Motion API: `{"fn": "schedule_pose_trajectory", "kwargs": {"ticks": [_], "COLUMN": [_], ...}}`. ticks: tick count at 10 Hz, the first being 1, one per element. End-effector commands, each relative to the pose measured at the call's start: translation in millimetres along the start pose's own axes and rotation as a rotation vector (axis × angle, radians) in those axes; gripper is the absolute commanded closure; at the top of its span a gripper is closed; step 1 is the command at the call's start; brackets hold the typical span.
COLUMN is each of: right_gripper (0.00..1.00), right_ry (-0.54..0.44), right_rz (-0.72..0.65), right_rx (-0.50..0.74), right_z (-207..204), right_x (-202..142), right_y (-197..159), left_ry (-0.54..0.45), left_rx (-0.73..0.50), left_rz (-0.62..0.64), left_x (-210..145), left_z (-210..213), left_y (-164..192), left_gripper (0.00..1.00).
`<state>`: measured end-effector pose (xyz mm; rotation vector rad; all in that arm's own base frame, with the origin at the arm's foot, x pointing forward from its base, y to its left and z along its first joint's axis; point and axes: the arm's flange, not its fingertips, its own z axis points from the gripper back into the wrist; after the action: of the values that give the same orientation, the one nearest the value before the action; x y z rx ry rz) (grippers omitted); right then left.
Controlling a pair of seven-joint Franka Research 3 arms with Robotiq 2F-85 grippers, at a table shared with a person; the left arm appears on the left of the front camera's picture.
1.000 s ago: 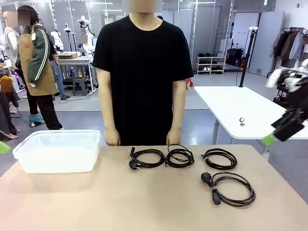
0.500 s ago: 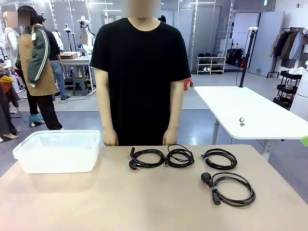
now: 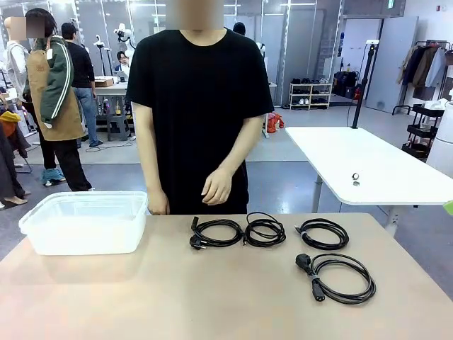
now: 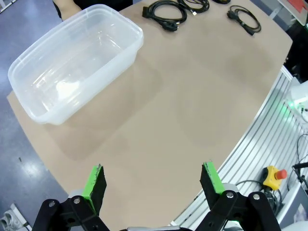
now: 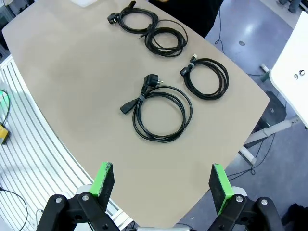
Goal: Organize and store the cables.
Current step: Place the Power Cable into the Organizing box.
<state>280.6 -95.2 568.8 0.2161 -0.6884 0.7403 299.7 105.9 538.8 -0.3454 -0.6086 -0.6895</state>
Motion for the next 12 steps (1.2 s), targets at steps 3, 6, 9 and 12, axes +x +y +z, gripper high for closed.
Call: {"fn": "schedule_pose_trajectory", "kwargs": {"ticks": [3, 6, 9, 12], "right_gripper": [0.00, 0.00, 0.00, 0.00], "right_ry": [0.002, 0.002, 0.002, 0.002], "right_rz": [0.003, 0.003, 0.003, 0.003], "right_rx": [-0.005, -0.005, -0.005, -0.005], "right_z": [-0.5, -0.5, -0.5, -0.5], "right_x": [0.6, 0.6, 0.6, 0.6], "right_y": [0.0, 0.0, 0.0, 0.0], "left_ry": [0.004, 0.004, 0.004, 0.004], "left_rx": [-0.002, -0.002, -0.002, -0.002], "left_rz": [-0.013, -0.013, -0.013, -0.013], "left_x": [1.7, 1.7, 1.7, 1.7], "left_z": [2.4, 2.4, 2.4, 2.4], "left_y": [0.6, 0.6, 0.6, 0.6], "left_gripper": [0.00, 0.00, 0.00, 0.00]}}
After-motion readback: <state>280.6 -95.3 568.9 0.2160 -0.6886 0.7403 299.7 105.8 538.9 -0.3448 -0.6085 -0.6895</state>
